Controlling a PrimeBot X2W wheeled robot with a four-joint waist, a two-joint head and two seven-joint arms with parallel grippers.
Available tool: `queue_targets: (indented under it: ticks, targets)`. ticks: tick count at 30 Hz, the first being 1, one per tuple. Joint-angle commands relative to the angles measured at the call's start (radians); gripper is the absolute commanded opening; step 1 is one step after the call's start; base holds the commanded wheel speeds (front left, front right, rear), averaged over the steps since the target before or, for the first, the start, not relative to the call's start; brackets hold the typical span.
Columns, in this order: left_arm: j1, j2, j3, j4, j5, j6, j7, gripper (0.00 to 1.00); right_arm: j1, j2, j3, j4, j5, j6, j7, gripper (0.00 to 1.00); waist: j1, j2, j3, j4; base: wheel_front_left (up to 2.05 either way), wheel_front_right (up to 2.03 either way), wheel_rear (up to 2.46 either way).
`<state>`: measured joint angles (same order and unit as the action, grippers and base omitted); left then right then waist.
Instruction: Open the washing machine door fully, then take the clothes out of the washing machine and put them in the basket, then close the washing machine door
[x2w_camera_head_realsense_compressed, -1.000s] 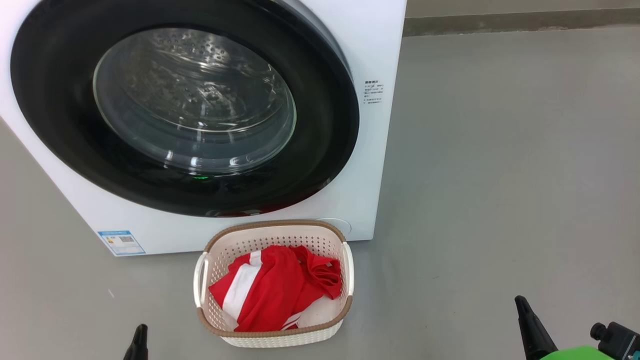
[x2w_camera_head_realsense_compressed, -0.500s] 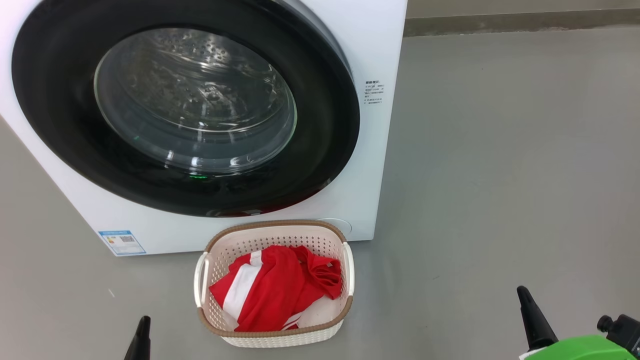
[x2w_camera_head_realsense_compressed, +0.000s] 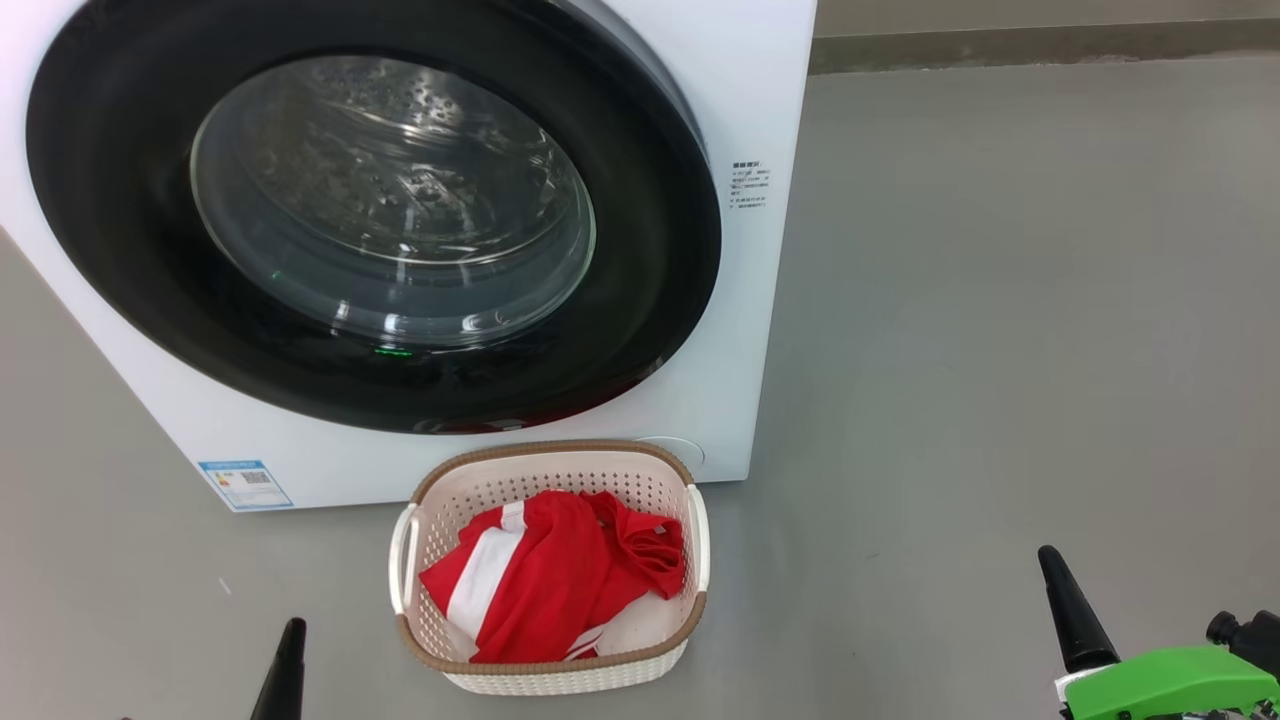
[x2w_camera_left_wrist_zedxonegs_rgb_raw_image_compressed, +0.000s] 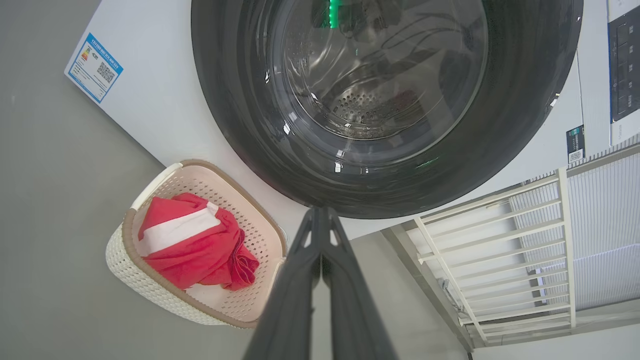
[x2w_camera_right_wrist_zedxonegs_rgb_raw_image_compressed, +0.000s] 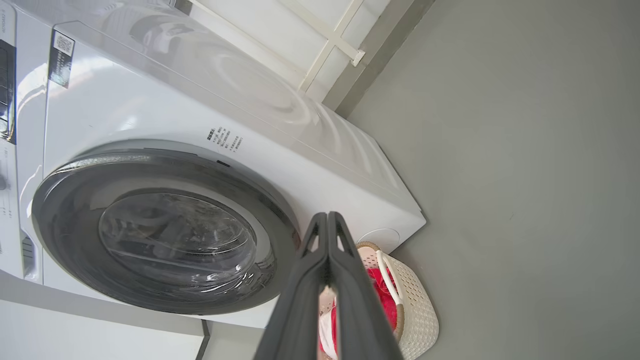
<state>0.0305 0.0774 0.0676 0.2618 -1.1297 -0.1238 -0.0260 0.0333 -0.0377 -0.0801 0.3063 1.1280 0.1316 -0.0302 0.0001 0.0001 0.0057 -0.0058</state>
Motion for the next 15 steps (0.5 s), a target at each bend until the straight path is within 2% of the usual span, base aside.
queue_targets:
  ticks: [1,15]
  targets:
    - [-0.045,0.006,0.028,-0.021,-0.021,-0.004,0.007,0.0,-0.048,-0.014,0.007,-0.029,0.025,-0.001,0.005,0.0,-0.0001,-0.0001,0.0,0.0,0.0,0.0,0.0]
    - [-0.076,-0.005,0.034,-0.02,-0.17,-0.005,0.05,0.0,-0.078,-0.014,-0.005,-0.039,0.174,-0.001,0.049,0.0,-0.0001,-0.0001,-0.001,0.002,0.0,0.0,0.0]
